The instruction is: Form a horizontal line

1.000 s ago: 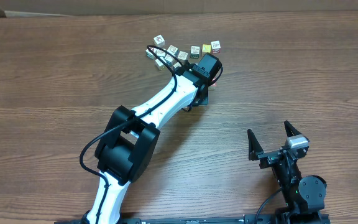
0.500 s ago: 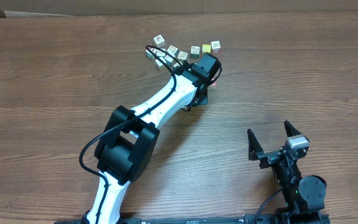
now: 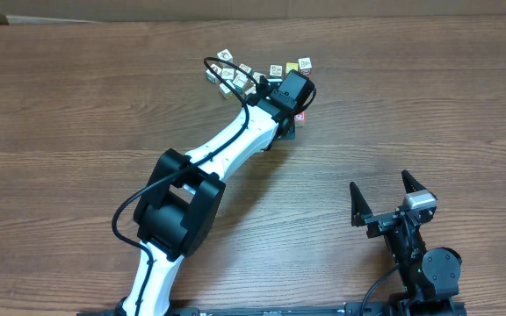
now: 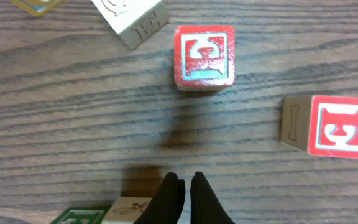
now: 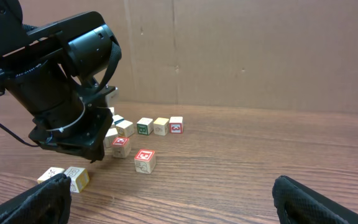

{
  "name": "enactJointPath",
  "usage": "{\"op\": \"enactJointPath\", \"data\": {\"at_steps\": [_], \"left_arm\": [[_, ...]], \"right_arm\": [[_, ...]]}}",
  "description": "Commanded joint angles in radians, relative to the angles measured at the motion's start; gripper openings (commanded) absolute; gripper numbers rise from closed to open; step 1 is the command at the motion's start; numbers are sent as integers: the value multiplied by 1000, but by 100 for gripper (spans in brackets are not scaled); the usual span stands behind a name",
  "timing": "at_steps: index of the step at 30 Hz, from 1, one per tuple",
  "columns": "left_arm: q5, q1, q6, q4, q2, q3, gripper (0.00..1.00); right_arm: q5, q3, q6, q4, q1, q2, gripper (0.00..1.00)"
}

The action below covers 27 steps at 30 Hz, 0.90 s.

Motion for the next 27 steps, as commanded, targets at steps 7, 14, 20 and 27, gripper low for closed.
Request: {"op": "enactJointPath", "data": {"at_steps": [7, 14, 20, 27], "left_arm": [[-80, 8, -25, -10, -8, 21, 4], [-80, 13, -26, -48, -8, 21, 4], [-79, 13, -32, -77, -8, 21, 4], [-44, 13, -32, -89, -8, 21, 4]], "right_arm": [[-2, -10, -4, 3, -3, -8, 100], [-2, -10, -4, 3, -3, -8, 100], [-2, -10, -4, 3, -3, -8, 100], [-2, -10, -4, 3, -3, -8, 100]]}}
